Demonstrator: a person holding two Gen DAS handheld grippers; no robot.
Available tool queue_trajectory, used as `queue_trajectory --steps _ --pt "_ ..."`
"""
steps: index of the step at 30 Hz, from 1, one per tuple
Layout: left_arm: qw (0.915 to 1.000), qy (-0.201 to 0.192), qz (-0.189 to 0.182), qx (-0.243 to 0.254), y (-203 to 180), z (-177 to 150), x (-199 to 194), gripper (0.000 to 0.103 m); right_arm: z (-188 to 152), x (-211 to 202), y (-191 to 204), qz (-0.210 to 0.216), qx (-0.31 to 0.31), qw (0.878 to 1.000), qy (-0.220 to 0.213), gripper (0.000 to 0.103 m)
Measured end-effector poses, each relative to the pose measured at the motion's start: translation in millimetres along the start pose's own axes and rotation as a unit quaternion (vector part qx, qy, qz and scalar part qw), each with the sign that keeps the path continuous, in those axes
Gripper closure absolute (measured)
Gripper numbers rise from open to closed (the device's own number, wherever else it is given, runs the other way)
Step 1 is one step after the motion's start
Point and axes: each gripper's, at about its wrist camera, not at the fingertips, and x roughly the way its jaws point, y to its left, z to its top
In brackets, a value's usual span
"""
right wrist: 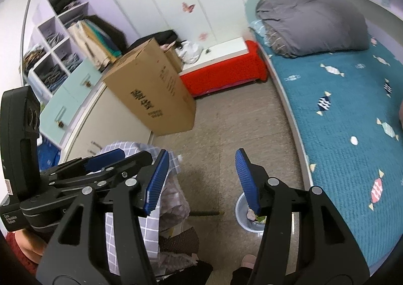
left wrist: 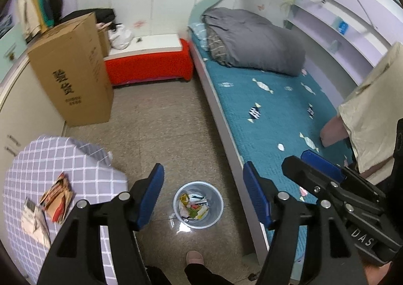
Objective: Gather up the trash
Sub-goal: 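Move both open tools back over the remaining table trash, then grasp the crumpled newspaper with left tool while right tool grasps the red-beige paper bag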
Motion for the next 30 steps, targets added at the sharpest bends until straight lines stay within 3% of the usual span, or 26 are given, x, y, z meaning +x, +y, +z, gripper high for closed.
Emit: queue_trajectory --steps 6,13,21,26,30 --pt "0.9979 0.003 0.026 -0.059 49 -22 -10 0.039 -8 29 39 0.029 -0.038 0.998 0.037 0.048" --pt "0.9888 0.012 0.062 -0.135 122 -52 -25 0.039 -25 76 102 0.071 -0.082 0.99 0.091 0.047" --pt "0.9681 0.021 0.097 -0.23 234 -82 -42 0.039 -50 134 178 0.107 -0.111 0.977 0.146 0.042" --pt "0.955 0.037 0.116 -0.27 304 -99 -41 0.039 -66 171 214 0.105 -0.105 0.974 0.172 0.039" --pt "0.9497 0.061 0.121 -0.282 348 -113 -29 0.039 -74 199 228 0.093 -0.092 0.973 0.19 0.038"
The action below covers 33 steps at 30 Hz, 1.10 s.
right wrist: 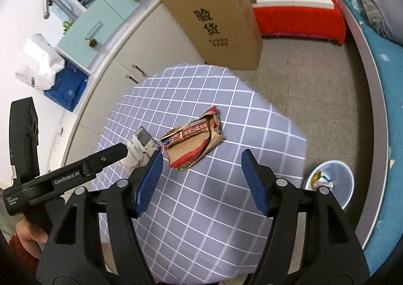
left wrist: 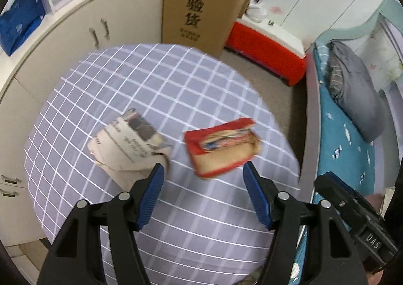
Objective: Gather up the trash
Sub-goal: 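Grasp the crumpled newspaper with left tool while right tool grasps the red-beige paper bag, then carry the newspaper and paper bag with both tools over the bucket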
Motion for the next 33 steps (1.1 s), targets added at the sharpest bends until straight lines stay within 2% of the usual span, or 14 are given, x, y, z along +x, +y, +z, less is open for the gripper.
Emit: queue_trajectory --steps 8,14,17,19,23,27,29,31,33 --pt "0.9969 0.058 0.017 0.051 34 12 54 0.039 -4 59 6 -0.016 0.054 0.998 0.037 0.037" --pt "0.9894 0.092 0.018 0.11 33 14 86 0.039 -7 87 7 -0.022 0.092 0.995 0.043 0.034" --pt "0.9867 0.103 0.015 0.125 34 16 97 0.04 -7 97 5 -0.024 0.109 0.993 0.043 0.034" --pt "0.9846 0.109 0.012 0.136 34 16 102 0.046 -5 103 6 -0.026 0.116 0.992 0.04 0.034" --pt "0.978 0.126 0.023 0.164 32 13 117 0.053 -4 114 3 -0.028 0.124 0.991 0.042 0.034" --pt "0.978 0.124 0.02 0.166 36 19 121 0.071 -1 122 1 -0.018 0.131 0.991 0.037 0.034" --pt "0.9786 0.122 0.012 0.166 36 21 119 0.076 0 126 2 -0.009 0.128 0.991 0.038 0.035" --pt "0.9799 0.115 0.012 0.162 38 26 116 0.08 1 128 4 0.005 0.126 0.991 0.038 0.045" --pt "0.9828 0.107 0.009 0.15 43 33 110 0.082 3 129 6 0.02 0.122 0.992 0.04 0.064"
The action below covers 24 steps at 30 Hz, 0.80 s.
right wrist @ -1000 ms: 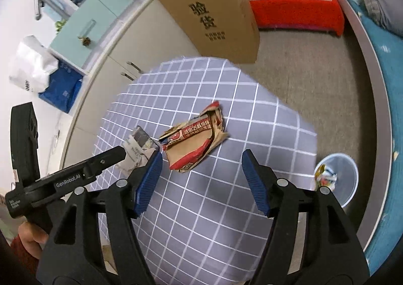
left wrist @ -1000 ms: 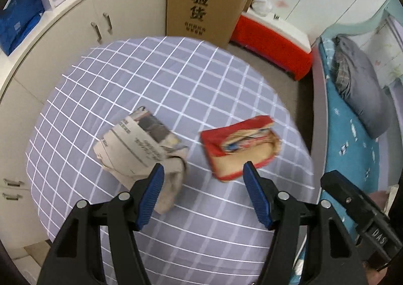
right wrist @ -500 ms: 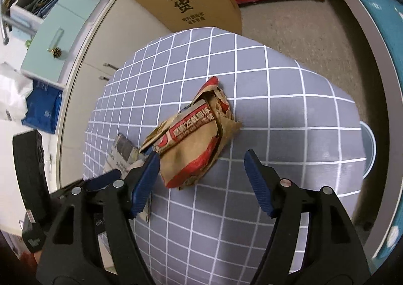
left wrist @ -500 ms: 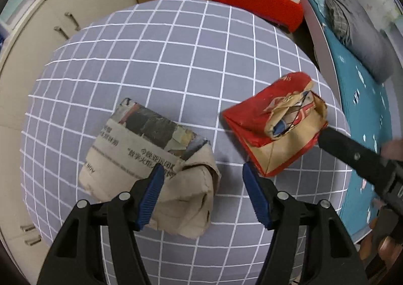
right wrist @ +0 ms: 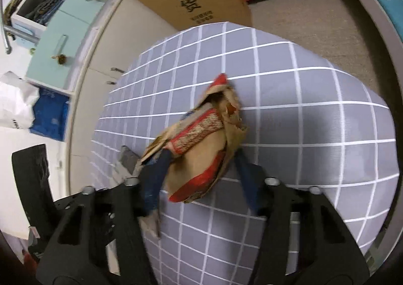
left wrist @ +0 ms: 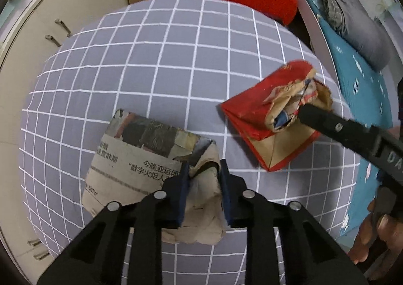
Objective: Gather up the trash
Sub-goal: 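Carry the newspaper and paper bag with both tools over the bucket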
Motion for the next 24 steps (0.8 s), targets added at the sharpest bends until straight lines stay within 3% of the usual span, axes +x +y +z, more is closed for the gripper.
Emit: queue_trajectory --steps 1,3,14,24 --pt "1.0 -0.004 -0.003 -0.007 4 1 -4 0.082 1 0 2 -0.002 -0.005 1.0 0.002 0.079" --pt "0.9997 -0.013 -0.005 -0.019 8 2 -12 0.083 1 0 2 0.01 -0.005 1.0 0.009 0.088" --pt "0.995 -0.092 -0.018 -0.035 -19 0 -85 0.084 4 -46 16 0.018 -0.07 0.997 -0.016 0.091" --pt "0.9883 -0.147 -0.039 -0.002 -112 9 -131 0.084 6 -130 -18 0.01 -0.078 0.995 -0.066 0.091"
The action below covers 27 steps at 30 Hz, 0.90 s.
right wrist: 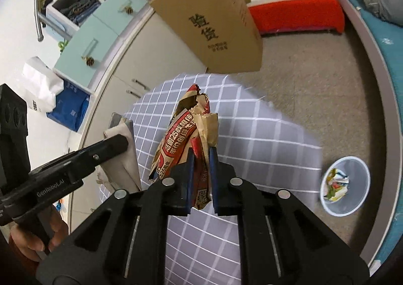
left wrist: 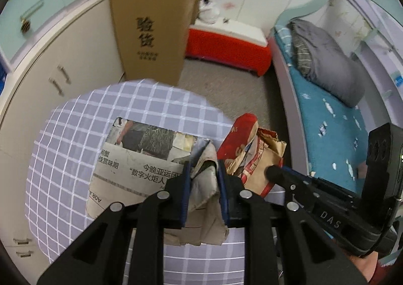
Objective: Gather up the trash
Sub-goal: 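Carry the newspaper and paper bag with both tools over the bucket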
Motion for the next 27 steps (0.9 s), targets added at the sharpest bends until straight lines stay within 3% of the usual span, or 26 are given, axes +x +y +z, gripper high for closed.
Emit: queue_trajectory --steps 13,20,27 --pt "0.9934 -0.047 -0.051 0.092 -163 2 -26 0.084 -1 -128 -85 -0.049 0.035 0.995 -0.082 0.091" --pt "0.9877 -0.054 -0.078 0.124 -238 -9 -27 0.084 -12 -185 -137 -0.079 0.059 0.989 -0.112 0.091" --pt "0.983 -0.054 -0.094 0.148 -289 -16 -21 0.084 -22 -222 -180 -0.108 0.084 0.982 -0.128 0.091"
